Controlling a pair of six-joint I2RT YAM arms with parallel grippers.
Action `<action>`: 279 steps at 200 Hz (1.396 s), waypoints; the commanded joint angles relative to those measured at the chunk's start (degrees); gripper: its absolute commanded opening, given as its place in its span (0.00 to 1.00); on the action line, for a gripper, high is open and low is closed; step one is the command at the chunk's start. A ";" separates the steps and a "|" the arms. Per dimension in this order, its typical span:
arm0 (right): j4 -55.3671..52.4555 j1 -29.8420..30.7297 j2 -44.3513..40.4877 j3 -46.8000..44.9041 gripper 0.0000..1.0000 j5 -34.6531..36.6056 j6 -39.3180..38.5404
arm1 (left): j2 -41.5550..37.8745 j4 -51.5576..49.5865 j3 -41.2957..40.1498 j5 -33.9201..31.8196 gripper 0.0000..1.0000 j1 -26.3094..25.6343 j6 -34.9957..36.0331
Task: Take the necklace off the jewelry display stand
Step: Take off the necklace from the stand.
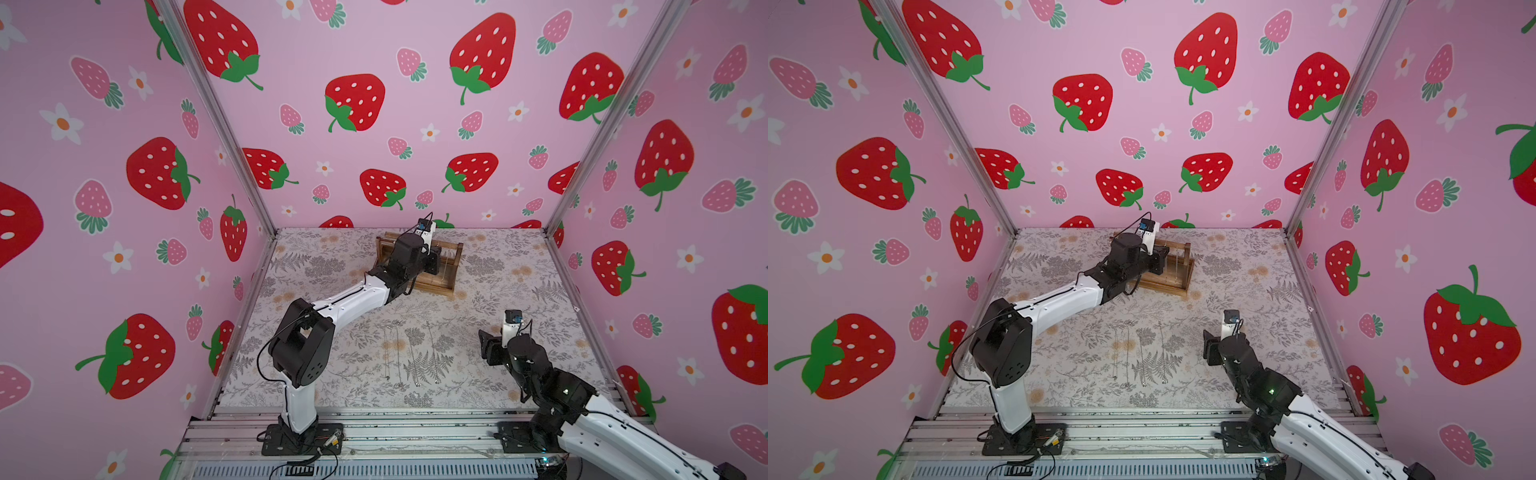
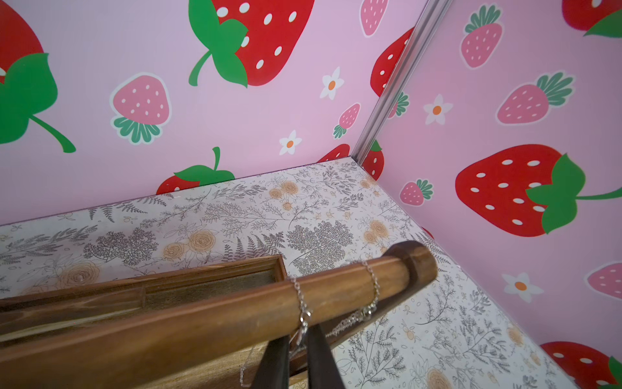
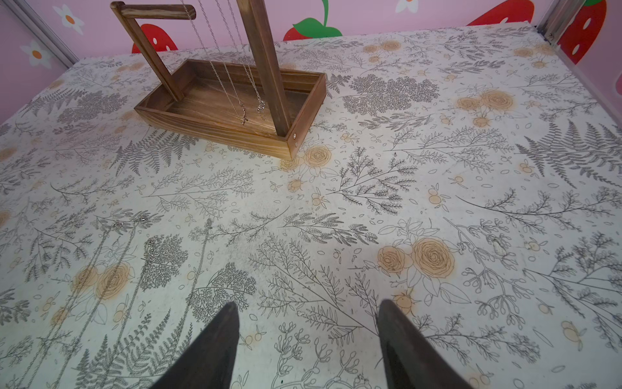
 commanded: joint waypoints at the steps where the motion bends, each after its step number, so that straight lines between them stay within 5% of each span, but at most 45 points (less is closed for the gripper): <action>1: 0.77 -0.13 -0.01 -0.32 0.65 0.35 0.46 | -0.38 0.09 2.73 0.01 0.08 0.26 0.59; 14: 0.73 -0.15 -0.27 -0.37 0.65 0.34 0.48 | -0.58 -0.07 2.65 -0.15 0.00 0.19 0.67; 68: 0.59 -0.09 -0.54 -0.40 0.65 0.26 0.50 | -2.55 -3.12 2.40 -1.39 0.00 0.23 2.87; 136: 0.73 -0.16 0.33 -0.23 0.65 -0.80 0.63 | -7.03 -18.44 8.29 -6.85 0.00 3.26 9.49; 246: 1.47 -0.15 -0.54 -0.94 0.65 -1.74 -0.02 | -3.72 -28.53 13.59 -26.83 0.00 9.06 20.85; 279: 1.41 -0.10 0.40 0.73 0.65 -4.03 -0.70 | -6.12 -31.29 12.16 -27.48 0.00 9.65 20.21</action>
